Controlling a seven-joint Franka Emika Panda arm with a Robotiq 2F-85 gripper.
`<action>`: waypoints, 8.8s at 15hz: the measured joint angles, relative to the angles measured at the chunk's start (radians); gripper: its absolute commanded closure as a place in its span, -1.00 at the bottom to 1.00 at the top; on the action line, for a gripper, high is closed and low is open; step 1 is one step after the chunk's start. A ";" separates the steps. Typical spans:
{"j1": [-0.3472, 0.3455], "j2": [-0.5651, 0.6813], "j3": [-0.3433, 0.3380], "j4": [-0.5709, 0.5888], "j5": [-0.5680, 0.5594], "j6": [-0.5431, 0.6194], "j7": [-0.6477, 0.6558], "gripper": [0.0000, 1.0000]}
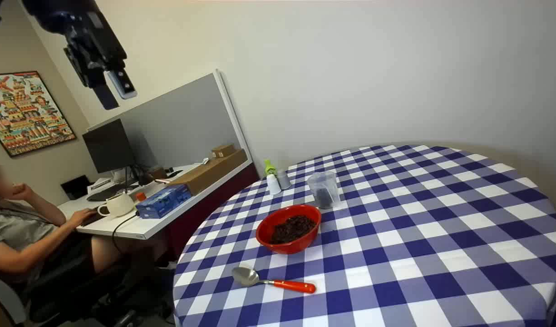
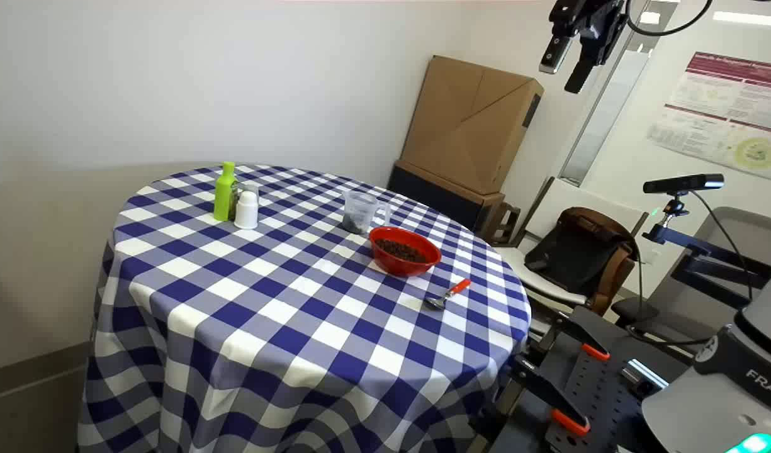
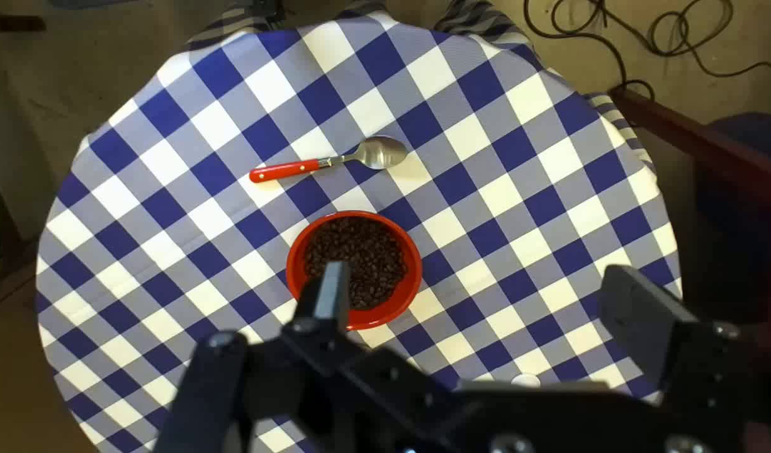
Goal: Pick up the spoon from the table, scoop some contents from the bowl, put them in the cup and put the spoon back on the table.
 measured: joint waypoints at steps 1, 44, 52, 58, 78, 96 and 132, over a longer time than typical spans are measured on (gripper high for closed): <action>0.000 0.000 0.000 0.000 0.000 0.000 0.000 -1.00; -0.034 0.859 -0.134 0.341 -0.642 0.073 -0.909 -1.00; -0.089 0.956 -0.136 0.361 -0.602 0.079 -0.852 -1.00; -0.102 1.005 -0.136 0.362 -0.602 0.141 -0.851 -1.00; -0.112 1.190 -0.112 0.362 -0.568 0.341 -1.080 -1.00; -0.122 1.261 -0.117 0.286 -0.573 0.510 -1.082 -1.00; -0.140 1.290 -0.138 0.273 -0.602 0.564 -1.074 0.14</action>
